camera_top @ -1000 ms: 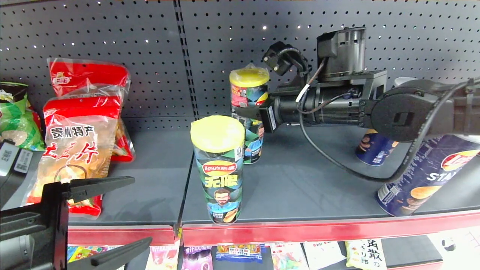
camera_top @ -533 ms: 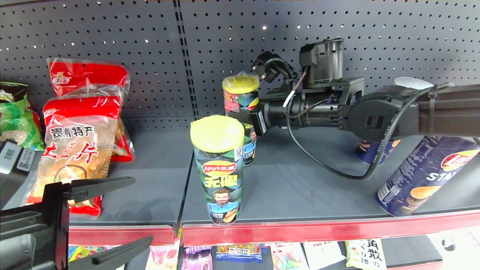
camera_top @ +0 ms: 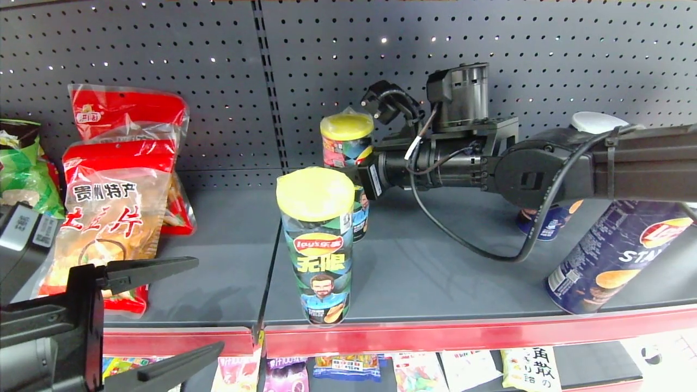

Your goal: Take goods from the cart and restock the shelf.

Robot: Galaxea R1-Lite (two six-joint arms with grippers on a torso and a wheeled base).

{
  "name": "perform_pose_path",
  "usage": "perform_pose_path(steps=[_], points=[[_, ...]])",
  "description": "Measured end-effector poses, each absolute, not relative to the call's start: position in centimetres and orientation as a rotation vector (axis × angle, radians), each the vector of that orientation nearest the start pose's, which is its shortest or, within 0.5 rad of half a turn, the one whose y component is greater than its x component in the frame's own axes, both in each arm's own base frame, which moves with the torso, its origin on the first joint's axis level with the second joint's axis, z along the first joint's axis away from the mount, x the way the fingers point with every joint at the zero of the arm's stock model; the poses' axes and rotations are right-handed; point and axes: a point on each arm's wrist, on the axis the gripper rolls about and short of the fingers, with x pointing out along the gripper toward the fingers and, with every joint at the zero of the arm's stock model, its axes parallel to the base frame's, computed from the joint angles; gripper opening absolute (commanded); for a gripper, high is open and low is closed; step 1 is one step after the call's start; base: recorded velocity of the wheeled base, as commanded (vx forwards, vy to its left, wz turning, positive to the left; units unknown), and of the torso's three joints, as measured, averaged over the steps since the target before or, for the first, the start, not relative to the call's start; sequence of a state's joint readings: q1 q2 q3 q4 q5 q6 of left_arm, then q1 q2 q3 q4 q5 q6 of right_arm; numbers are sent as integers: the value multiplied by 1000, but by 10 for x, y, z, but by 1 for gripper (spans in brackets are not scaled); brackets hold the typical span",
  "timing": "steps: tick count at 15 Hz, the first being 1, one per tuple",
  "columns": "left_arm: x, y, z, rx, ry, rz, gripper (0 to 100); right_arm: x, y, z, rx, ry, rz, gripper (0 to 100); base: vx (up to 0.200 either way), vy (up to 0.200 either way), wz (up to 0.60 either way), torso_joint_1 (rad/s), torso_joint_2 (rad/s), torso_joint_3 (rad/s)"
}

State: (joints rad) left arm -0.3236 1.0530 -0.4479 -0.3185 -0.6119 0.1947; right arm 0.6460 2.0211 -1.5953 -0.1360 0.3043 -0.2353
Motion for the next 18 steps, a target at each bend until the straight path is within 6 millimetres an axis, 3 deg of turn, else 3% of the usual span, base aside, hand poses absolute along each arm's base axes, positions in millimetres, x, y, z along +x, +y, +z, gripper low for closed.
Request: perform_pose_path(steps=[8, 18], points=[[125, -55, 197, 136, 205, -953, 100, 324, 252, 242, -267, 190, 959, 100, 0, 0, 0, 0, 0, 0], [149, -62, 189, 139, 287, -902, 100, 261, 200, 248, -291, 250, 879, 100, 0, 0, 0, 0, 0, 0]])
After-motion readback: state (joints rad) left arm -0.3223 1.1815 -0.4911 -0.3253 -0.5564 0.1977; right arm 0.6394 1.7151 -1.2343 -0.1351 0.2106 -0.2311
